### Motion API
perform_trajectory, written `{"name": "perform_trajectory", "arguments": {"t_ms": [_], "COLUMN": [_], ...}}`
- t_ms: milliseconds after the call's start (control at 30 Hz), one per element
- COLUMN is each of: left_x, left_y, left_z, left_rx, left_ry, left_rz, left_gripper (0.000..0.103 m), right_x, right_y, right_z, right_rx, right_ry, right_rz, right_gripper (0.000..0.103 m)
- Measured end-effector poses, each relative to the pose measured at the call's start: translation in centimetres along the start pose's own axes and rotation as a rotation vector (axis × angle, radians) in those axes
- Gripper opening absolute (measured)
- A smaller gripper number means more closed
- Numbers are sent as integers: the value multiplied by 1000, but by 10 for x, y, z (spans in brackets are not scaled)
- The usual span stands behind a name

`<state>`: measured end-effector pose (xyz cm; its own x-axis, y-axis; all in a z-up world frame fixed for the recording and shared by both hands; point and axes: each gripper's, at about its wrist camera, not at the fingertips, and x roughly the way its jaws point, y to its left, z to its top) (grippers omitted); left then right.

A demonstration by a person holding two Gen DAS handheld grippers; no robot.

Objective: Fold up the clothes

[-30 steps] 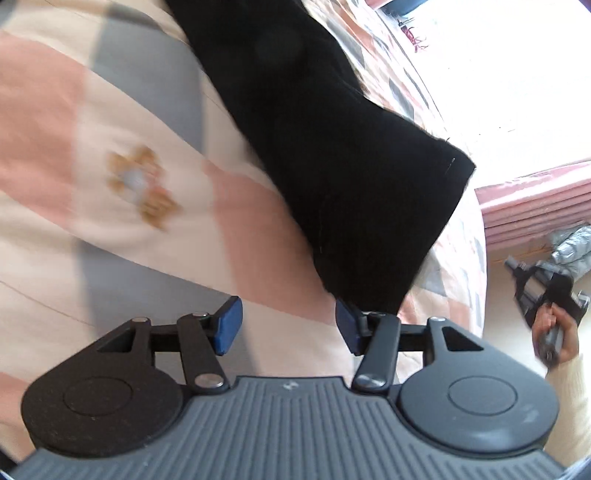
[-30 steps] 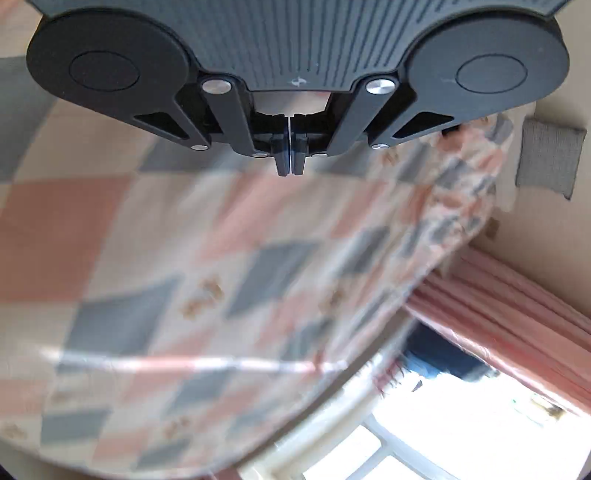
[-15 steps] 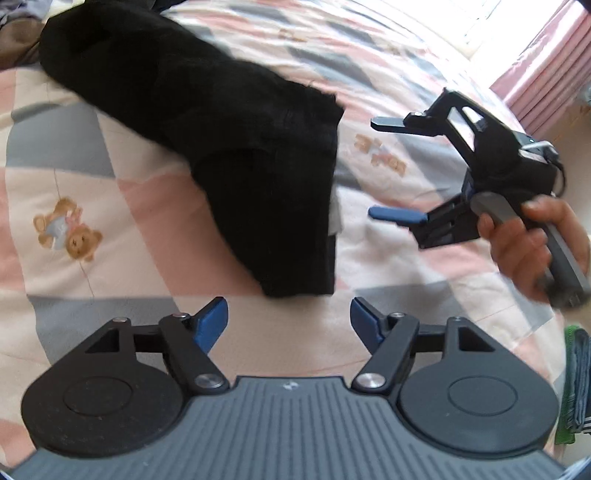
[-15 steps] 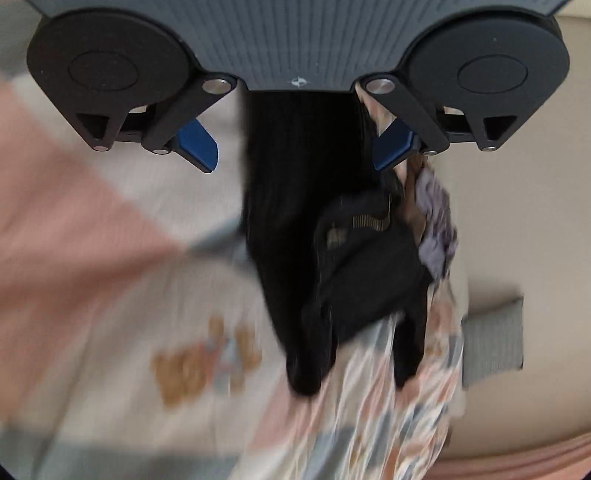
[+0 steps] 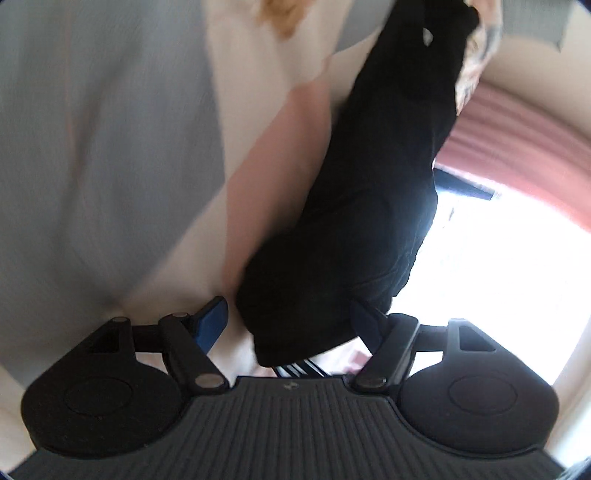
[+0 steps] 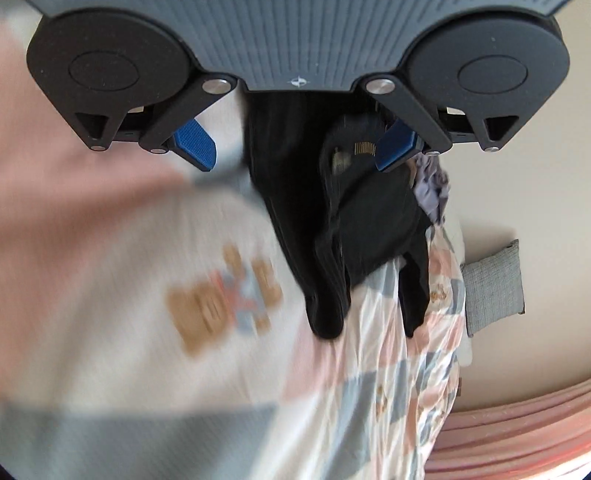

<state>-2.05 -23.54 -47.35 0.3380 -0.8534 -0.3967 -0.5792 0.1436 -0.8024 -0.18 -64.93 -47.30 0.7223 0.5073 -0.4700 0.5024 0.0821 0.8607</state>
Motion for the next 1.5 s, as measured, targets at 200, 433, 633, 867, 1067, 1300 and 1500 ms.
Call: {"name": "perform_trajectory", "arguments": {"t_ms": [200,433,633,867,1067,1300,1500], "left_x": [10,1,5,-38,-74,-39,-53], "left_y": [18,1,5,-73,-182,-95,-54], "left_z": [-2,-14,-18,-24,-85,-145,-120], "left_rx": [-174,-34,-76,230,649,778,853], "left_ry": [-94,-96,-105,-47,127,355,311], "left_rz": [-111,-94,-82,-77,-162,234,542], "left_gripper": [69,56,57,19,18,23,28], "right_x": [56,90,92,-52,-218,-283,-249], "right_y": [20,65,94,157,153,-51,-99], "right_z": [42,50,42,3,-44,-43,-118], "right_rx": [0,-338,-464,-477,-344,102,180], "right_ry": [49,83,37,-177,-345,-454,-421], "right_rz": [31,-81,-105,115,144,-366,-269], "right_gripper": [98,67,14,13,12,29,54]}}
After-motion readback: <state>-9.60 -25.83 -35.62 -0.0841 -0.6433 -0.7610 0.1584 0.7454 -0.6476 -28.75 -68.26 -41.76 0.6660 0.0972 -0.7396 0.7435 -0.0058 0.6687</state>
